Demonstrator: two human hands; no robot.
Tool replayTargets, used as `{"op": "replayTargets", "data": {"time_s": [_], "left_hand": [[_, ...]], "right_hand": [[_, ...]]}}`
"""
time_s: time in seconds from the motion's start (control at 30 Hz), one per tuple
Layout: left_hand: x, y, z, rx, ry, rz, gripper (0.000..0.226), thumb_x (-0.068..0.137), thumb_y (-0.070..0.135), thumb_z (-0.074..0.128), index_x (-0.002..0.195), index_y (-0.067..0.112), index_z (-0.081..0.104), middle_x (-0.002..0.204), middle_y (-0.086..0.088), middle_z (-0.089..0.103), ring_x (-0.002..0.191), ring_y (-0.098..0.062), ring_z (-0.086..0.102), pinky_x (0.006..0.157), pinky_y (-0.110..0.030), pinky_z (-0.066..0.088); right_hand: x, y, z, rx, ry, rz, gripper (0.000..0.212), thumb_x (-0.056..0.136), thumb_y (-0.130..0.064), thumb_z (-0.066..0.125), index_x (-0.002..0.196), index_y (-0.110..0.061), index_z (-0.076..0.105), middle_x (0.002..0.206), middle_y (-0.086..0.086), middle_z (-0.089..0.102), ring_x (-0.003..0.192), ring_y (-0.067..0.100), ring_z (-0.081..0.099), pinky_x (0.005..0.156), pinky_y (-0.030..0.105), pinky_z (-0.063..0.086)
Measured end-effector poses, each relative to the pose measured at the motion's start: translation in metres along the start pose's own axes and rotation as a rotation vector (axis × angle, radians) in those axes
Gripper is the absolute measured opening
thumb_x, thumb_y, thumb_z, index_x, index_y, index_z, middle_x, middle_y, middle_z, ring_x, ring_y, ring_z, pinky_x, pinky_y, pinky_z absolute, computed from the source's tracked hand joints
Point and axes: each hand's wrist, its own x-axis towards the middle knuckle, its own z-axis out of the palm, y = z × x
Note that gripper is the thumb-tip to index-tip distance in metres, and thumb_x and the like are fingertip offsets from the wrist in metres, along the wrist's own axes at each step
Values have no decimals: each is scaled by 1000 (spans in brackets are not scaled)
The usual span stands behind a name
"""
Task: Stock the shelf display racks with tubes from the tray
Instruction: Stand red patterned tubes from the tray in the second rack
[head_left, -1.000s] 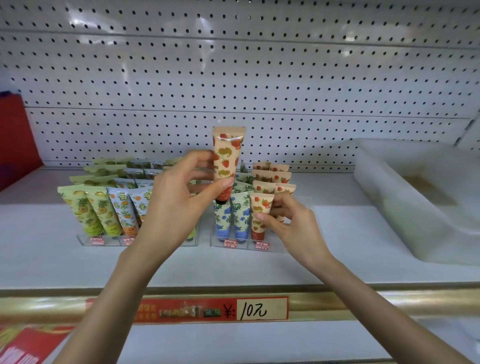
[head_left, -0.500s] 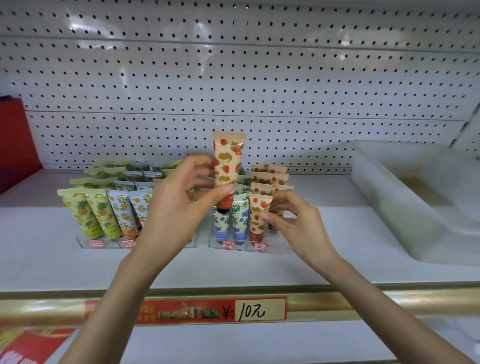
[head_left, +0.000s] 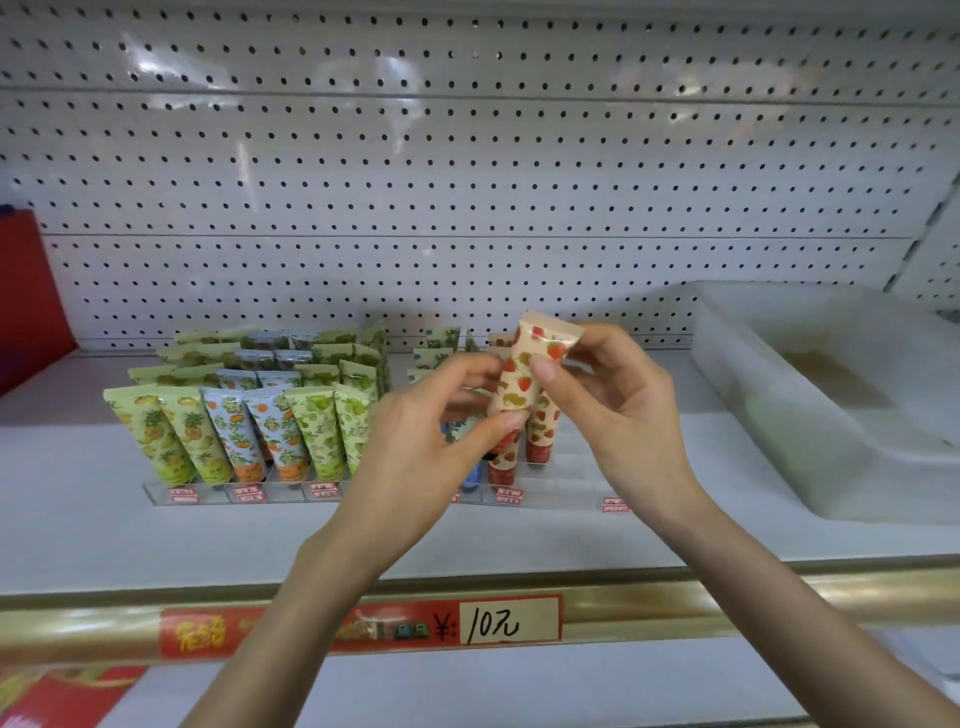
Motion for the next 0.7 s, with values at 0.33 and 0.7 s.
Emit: {"op": "replayTargets", "data": {"time_s": [0.33, 0.7], "left_hand": [[-3, -17, -6, 643, -117, 99, 68, 83, 66, 34, 136, 26, 42, 138, 11, 45, 125, -5, 32, 102, -25, 26], [-18, -40, -8, 936, -241, 90, 78, 88, 68, 18, 138, 13, 44, 144, -2, 43, 133, -19, 38, 110, -45, 16]], "right_hand": [[-2, 10, -17, -34, 127, 121, 12, 77, -24, 66, 88, -22, 64, 93, 2, 70, 91, 22, 66, 83, 49, 54], [-13, 46, -21, -223, 131, 261, 11, 83, -19, 68, 89, -26, 62, 93, -9, 70, 92, 11, 65, 79, 46, 56]]}}
